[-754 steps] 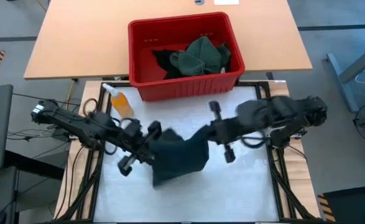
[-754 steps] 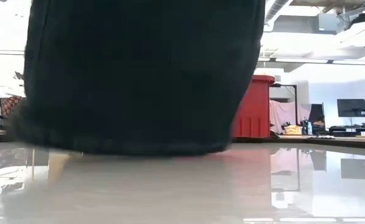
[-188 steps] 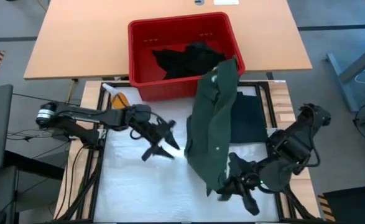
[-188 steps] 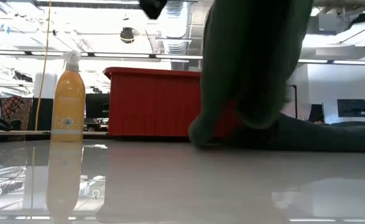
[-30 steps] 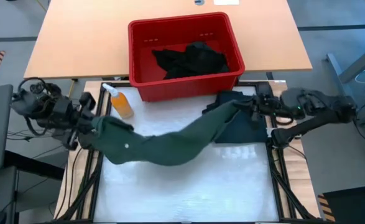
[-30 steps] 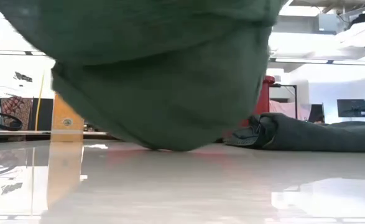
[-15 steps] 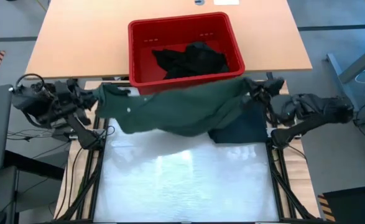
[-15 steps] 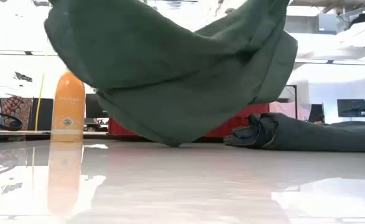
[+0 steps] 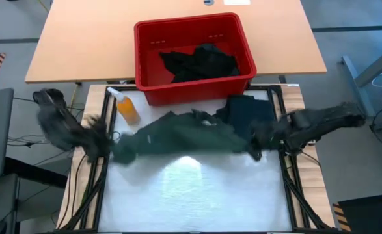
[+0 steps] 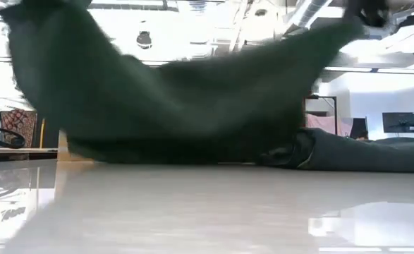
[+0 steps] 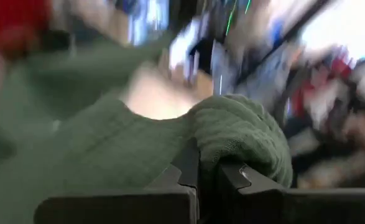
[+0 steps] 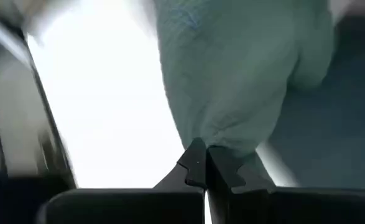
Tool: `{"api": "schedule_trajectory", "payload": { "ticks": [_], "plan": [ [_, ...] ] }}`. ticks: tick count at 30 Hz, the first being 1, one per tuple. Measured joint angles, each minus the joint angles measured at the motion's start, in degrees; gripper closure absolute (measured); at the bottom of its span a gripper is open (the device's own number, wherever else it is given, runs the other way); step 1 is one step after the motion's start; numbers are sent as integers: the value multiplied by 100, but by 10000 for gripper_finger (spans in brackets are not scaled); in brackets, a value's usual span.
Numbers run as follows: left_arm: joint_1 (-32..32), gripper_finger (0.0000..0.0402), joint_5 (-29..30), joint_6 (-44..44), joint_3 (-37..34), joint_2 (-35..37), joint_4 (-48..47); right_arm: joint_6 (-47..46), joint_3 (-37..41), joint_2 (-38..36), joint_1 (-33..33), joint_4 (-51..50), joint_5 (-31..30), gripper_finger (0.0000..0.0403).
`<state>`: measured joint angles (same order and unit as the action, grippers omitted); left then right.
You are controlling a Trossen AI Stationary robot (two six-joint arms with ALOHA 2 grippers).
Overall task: Fold laundry
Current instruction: Fold the green polo shirt
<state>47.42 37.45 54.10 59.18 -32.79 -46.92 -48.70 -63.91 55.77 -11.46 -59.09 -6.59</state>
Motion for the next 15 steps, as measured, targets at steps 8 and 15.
{"api": "schedule_trajectory", "payload": {
  "ticks": [8,15],
  "plan": [
    [2,401,-2824,2908,-2697,-846,1827,-2216,2235,387,-1423,1775,1452,386],
    [220,401,-4023,3737,-3827,-1804,4617,-2921,2585,800,-1838,2711,2500,383]
  ]
}}
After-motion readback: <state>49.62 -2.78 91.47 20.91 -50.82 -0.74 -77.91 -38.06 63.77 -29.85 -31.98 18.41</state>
